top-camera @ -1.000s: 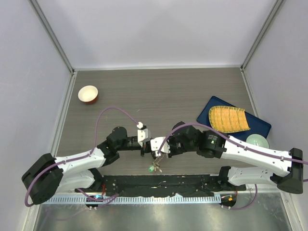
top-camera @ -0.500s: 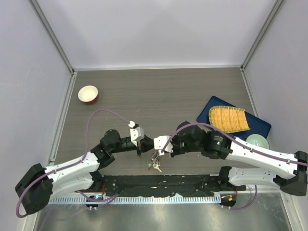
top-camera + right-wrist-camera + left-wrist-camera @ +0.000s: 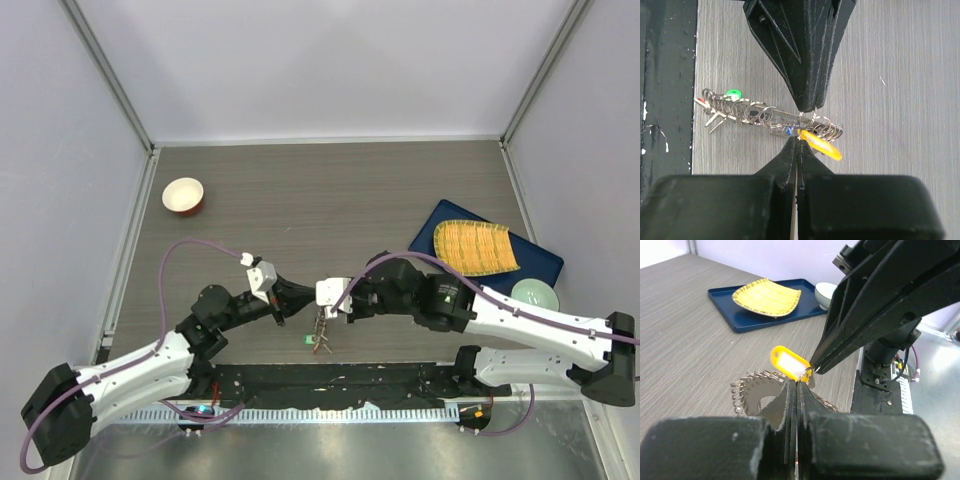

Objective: Put the keys on the keyring

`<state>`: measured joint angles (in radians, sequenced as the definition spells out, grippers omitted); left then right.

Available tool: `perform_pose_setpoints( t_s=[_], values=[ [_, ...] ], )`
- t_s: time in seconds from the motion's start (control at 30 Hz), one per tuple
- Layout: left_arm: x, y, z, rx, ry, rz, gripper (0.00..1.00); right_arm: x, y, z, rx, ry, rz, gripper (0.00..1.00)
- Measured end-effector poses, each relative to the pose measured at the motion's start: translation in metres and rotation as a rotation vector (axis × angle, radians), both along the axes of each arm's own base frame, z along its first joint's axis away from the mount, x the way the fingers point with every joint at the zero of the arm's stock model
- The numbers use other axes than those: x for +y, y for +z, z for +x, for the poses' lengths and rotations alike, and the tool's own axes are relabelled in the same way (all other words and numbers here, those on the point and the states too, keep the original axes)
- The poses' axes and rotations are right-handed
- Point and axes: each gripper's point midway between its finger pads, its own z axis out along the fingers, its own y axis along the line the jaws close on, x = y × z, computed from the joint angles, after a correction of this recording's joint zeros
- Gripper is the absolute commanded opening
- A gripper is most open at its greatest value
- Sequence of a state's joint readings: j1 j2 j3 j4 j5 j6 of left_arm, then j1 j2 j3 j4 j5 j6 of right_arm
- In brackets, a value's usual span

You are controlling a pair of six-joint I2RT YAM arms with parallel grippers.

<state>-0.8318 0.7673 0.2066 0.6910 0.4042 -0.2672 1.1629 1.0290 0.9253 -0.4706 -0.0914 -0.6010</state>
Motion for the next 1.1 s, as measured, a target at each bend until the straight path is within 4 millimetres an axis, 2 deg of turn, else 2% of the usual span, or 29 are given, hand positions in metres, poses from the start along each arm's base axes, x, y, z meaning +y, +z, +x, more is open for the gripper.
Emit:
perform_pose_setpoints(
  t_s=[0.33,0.37,0.4,0.43,0.5,0.57,0.63,0.7,0.8,0.87,0.9,1.03,1.1],
  values=[
    [0.026,0.004,0.023,0.056,0.215,-0.088,0.01,0.026,-0.001,0.019,-0.037,-0.044,0.066,0.01],
    [0.029,0.003,0.027,0.066,0.245,-0.095,0.04,0.028,0.0,0.023,-0.049,-0.062,0.071,0.01],
    [0.031,0.003,0.03,0.074,0.266,-0.099,0.15,0.03,0.0,0.026,-0.057,-0.074,0.077,0.01],
    [0.034,0.004,0.034,0.084,0.295,-0.109,0.22,0.031,0.001,0.031,-0.068,-0.092,0.083,0.01],
    [0.042,0.004,0.045,0.099,0.373,-0.122,0.28,0.033,0.0,0.039,-0.085,-0.131,0.081,0.01],
    [0.056,0.008,0.057,0.109,0.468,-0.15,0.33,0.031,-0.007,0.047,-0.09,-0.17,0.049,0.01],
    [0.071,0.012,0.066,0.117,0.558,-0.177,0.41,0.03,-0.016,0.057,-0.094,-0.208,0.012,0.01],
    [0.082,0.014,0.071,0.126,0.623,-0.189,0.52,0.03,-0.019,0.073,-0.098,-0.253,-0.009,0.01],
    [0.102,0.021,0.079,0.147,0.736,-0.2,0.62,0.03,-0.014,0.107,-0.089,-0.346,0.0,0.01],
    [0.117,0.026,0.083,0.16,0.811,-0.203,0.68,0.031,-0.007,0.137,-0.082,-0.415,0.022,0.01],
    [0.124,0.03,0.084,0.166,0.845,-0.206,0.76,0.033,-0.001,0.153,-0.079,-0.448,0.041,0.01],
    [0.147,0.043,0.086,0.208,0.962,-0.204,0.93,0.05,0.021,0.212,-0.093,-0.55,0.119,0.01],
    [0.155,0.045,0.086,0.23,1.002,-0.18,1.0,0.053,0.026,0.232,-0.094,-0.596,0.151,0.01]
  ],
)
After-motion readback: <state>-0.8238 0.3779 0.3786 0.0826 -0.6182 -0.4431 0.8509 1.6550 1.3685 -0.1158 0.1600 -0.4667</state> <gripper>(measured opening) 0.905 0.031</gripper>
